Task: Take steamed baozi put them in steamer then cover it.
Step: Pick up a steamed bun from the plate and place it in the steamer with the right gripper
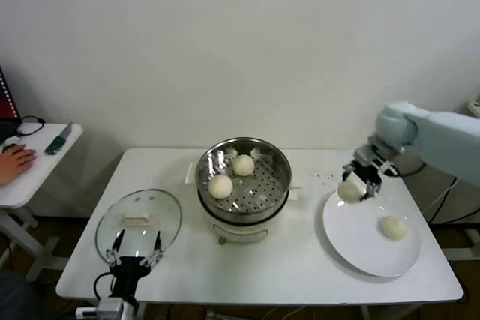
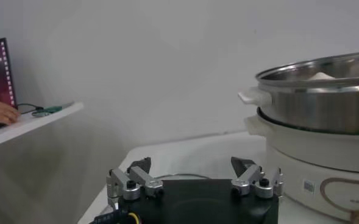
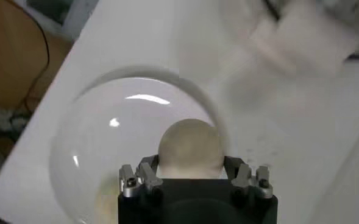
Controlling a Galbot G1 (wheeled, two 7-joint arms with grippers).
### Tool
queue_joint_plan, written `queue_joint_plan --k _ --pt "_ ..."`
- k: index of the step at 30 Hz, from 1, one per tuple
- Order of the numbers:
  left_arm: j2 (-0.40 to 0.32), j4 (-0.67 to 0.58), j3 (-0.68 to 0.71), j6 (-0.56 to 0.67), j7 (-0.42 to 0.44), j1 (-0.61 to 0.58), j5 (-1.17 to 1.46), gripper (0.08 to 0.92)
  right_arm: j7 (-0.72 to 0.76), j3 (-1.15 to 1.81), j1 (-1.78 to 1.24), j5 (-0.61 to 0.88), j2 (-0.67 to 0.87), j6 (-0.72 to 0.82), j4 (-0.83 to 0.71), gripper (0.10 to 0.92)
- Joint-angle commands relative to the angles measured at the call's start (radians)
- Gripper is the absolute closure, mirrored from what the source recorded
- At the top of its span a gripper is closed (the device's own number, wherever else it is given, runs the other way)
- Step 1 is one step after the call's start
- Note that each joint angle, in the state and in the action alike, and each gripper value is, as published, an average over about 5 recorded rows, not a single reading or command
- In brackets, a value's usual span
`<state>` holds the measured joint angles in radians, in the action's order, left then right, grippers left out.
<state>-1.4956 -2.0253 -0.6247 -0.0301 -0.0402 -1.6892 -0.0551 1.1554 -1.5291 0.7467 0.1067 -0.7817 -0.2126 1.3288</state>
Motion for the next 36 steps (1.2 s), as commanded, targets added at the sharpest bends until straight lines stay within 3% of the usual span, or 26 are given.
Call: queue_joint_plan --k 1,19,36 --pt "0.003 0.001 0.005 -0.002 -0.001 0.002 0.001 0.177 0.025 -0.042 0.218 -0.027 -0.228 -0.237 0.014 0.321" --pt "0.032 0.0 0.004 -0.008 0.003 0.006 0.031 0.177 0.015 0.05 -0.082 -0.205 -0.622 -0.33 -0.104 0.321" --pt "0.035 0.004 -0.014 0.001 0.006 0.002 0.054 0.177 0.003 0.036 -0.174 -0.228 -0.685 -0.356 -0.129 0.313"
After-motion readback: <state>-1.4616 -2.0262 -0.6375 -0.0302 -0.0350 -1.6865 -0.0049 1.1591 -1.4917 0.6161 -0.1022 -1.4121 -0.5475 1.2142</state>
